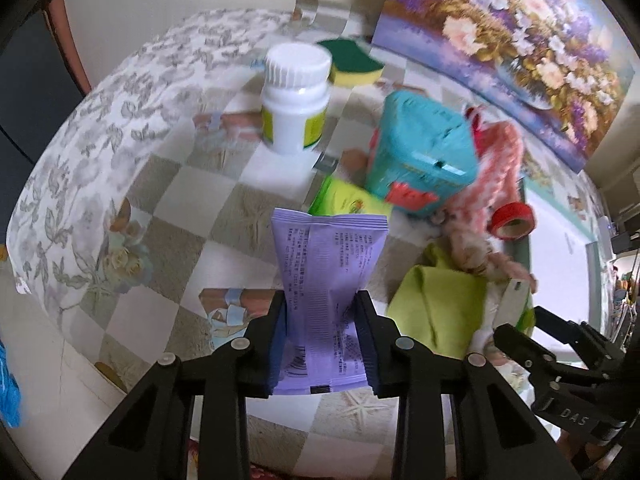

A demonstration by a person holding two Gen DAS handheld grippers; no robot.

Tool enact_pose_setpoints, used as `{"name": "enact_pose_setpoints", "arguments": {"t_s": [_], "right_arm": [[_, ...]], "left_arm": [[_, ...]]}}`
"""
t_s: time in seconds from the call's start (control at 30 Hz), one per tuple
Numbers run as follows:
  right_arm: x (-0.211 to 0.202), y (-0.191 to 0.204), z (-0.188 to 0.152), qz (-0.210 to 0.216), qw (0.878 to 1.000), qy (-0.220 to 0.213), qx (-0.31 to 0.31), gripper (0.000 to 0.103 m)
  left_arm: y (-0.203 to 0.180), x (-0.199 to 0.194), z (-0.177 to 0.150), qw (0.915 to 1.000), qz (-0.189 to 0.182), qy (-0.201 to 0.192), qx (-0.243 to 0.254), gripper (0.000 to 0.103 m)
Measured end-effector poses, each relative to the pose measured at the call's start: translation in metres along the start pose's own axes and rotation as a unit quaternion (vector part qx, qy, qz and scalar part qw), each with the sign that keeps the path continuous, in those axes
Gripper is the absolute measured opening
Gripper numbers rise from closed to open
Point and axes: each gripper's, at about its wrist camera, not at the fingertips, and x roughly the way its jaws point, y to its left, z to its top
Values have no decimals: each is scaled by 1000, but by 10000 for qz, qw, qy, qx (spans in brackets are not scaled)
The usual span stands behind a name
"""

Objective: Organize soft objects
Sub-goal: 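Grasp the purple packet with the left tool while the right tool grasps the green tissue pack, then place the purple packet and green tissue pack into the white tray, opening both tools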

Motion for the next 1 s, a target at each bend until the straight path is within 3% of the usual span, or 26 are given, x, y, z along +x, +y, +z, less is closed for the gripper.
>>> {"name": "enact_pose_setpoints", "arguments": {"t_s": [0.27,0.5,0.8,1.0], "right_arm": [[-29,-3,3,-122,9989,-434,162,79],[-50,-47,3,-500,9925,-770,809,79],[-68,-114,-9,-1251,9738,-897,1672,79],[-77,-158,-23,-1759,9539,-862,2276,79]], "left_arm": [[-22,-21,9,9995,-81,-190,220,34],[-72,-33,16,9974,-281,-323,573,35],[-148,-37,16,9915,-517,-339,1141,35],[-190,-28,12,9880,-631,-249,1385,35]]}}
